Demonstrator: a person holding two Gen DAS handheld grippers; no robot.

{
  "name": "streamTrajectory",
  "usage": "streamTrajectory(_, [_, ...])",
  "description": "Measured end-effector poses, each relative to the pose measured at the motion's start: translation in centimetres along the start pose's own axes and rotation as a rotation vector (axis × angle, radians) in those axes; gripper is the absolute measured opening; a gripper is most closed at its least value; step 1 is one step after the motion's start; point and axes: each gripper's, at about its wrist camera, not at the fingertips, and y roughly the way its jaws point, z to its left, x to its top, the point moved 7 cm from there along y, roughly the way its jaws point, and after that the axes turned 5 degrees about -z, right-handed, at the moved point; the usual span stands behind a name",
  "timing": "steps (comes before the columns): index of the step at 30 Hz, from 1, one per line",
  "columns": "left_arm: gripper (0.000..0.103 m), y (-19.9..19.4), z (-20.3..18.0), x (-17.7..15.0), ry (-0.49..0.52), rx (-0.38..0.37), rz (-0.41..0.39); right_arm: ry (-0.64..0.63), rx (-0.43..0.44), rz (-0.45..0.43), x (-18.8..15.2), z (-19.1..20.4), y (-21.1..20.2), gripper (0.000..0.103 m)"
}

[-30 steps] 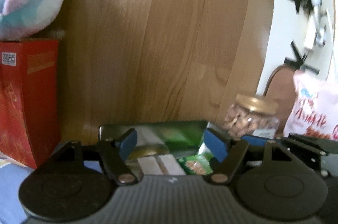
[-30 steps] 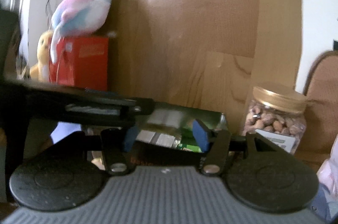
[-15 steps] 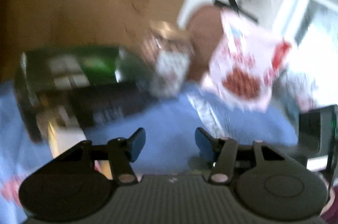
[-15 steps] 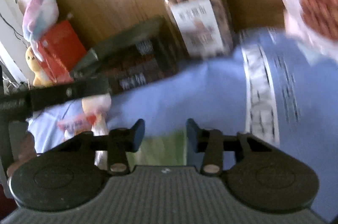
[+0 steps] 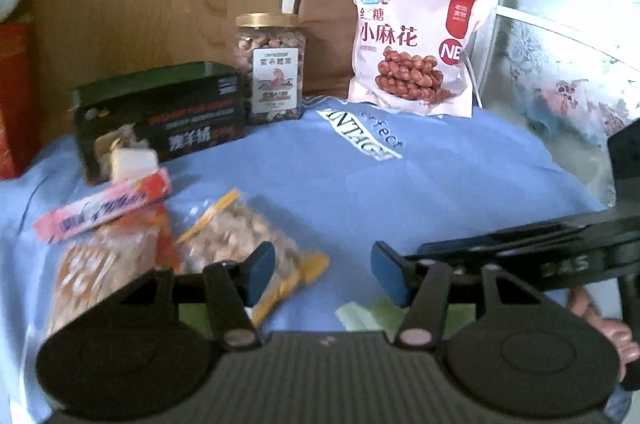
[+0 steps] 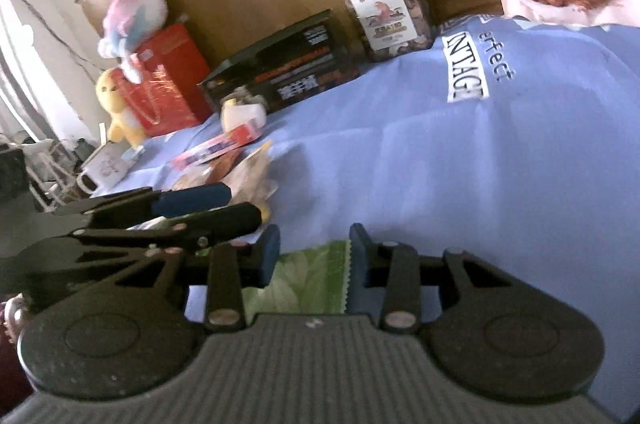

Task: Organize snacks
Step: 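Grasp the light green leaf-print pack with the right gripper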

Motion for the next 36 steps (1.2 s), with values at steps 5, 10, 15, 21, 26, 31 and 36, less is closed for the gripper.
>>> streamTrajectory(5, [0.055, -3.8, 0.3, -2.0, -0.086, -0.060, 0.001, -0.081, 0.040, -0.020, -1.7, 1.6, -2.6, 0.065])
streamTrajectory(10, [0.055, -4.2, 0.2, -3.6, -0.197, -0.166, 0.067, -0.270, 0.010, 0.026, -4.5, 3.7, -2.7, 0.078])
streamTrajectory(15, [0.055, -2.6, 0.2, -3.9, -0.234, -0.172, 0.099, -0.416, -0.047, 0.013, -5.5, 5.2, -1.4, 0.074])
streamTrajectory(21, [0.047, -3.4, 0.3, -4.1, -0.190, -0.145, 0.080, -0.506, 0.033, 0.033, -5.8, 7.0, -0.2, 0.054])
streamTrajectory(26, [0.036, -5.7, 2.2, -4.8, -0.222, -0.103, 0.075, -0.648, 0.025, 0.033, -5.3, 8.6, 2.0, 0.062])
streamTrajectory(31, [0.034, -7.8, 4.4, -6.0, -0.306, -0.078, 0.054, -0.749, -0.011, -0.017, -5.7, 9.6, 2.7, 0.076])
streamTrajectory(36, [0.049, -7.8, 5.2, -5.5, -0.346, -0.097, 0.053, -0.697, -0.029, -0.017, -5.5, 8.6, 1.7, 0.077])
